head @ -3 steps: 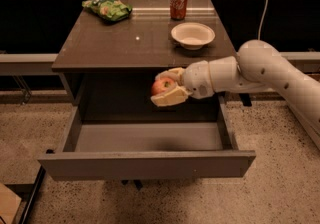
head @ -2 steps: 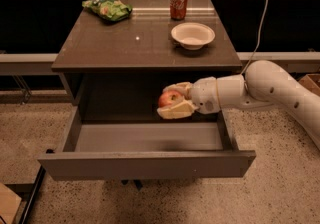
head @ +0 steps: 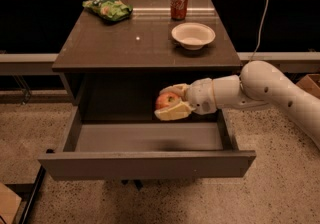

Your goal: Place apple into top drawer

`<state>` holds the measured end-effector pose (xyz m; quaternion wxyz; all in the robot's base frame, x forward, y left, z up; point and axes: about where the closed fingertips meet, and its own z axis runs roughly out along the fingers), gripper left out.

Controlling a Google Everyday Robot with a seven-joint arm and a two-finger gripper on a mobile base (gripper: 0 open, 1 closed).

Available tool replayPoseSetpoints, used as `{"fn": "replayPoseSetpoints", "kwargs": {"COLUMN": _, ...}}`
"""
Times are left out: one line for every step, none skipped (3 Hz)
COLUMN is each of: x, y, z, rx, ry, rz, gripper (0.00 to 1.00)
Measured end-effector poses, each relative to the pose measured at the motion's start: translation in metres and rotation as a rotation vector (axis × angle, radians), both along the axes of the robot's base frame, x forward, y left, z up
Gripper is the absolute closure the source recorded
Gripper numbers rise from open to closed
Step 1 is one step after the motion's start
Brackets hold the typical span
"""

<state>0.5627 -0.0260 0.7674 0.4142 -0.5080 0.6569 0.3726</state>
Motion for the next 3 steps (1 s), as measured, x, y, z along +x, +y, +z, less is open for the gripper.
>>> {"fn": "replayPoseSetpoints", "kwargs": {"x": 0.004, "y": 0.010, "z": -0.028, "rx": 0.042, "ry": 0.001, "rz": 0.022, "gripper": 1.00}}
{"fn": "replayPoseSetpoints", "kwargs": {"x": 0.012, "y": 0.013, "z": -0.060, "rx": 0.076, "ry": 0.003, "rz": 0.028, "gripper": 1.00}}
{"fn": "replayPoseSetpoints", "kwargs": {"x": 0.022, "y": 0.016, "z": -0.092, "rx": 0.047, "ry": 0.018, "rz": 0.033, "gripper": 0.81}}
